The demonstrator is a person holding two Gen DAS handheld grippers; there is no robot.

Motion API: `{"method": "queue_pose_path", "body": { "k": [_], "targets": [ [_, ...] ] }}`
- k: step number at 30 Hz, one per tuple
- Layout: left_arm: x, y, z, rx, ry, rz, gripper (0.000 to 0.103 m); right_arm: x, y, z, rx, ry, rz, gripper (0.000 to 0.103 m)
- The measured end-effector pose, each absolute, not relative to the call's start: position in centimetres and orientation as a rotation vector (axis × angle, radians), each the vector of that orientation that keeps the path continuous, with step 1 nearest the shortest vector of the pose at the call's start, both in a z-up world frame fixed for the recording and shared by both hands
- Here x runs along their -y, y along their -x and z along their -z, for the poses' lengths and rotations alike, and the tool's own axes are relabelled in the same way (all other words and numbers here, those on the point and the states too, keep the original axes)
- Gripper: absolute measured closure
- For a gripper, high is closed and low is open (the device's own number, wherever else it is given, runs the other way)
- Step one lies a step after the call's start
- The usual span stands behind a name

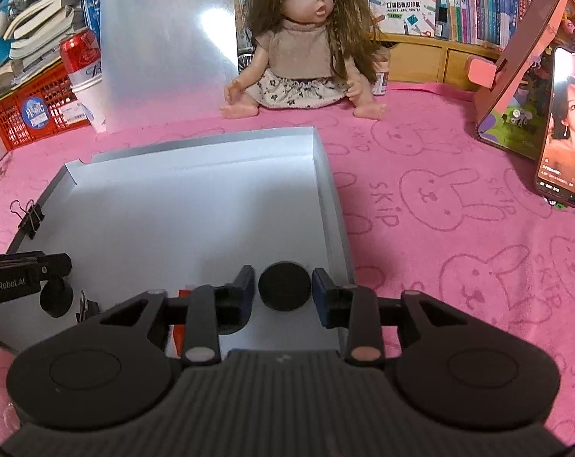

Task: Organize rigid objects
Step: 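Open both grippers to release the nut and disc into the box, then withdraw both grippers toward the black disc and blue hair clip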

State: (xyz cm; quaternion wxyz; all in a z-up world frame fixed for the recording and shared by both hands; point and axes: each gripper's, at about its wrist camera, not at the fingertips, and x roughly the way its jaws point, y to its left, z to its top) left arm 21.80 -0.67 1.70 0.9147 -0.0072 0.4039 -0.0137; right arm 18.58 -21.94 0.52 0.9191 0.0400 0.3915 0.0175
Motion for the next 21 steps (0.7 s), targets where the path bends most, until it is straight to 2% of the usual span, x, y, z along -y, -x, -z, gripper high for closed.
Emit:
{"method": "queue_pose_path", "body": {
  "k": [5,14,21],
  "targets": [
    [1.0,-20.8,-2.8,-0.773,-0.014,0.029,0.05,22.0,-18.0,-1.1,-0.765,-0.078,-0.042,0.034],
    [1.0,-17.3,-4.2,-0.703,-0.019,0.082,0.038,22.2,-15.7,-2.4,-0.674,-0.086,-0.1,0.02],
    [1.1,-13.9,-4.9,-0.66,-0.035,0.127,0.03,21.9,-12.7,-3.3,-0.581,-0.035,-0.158,0.016]
  ]
}}
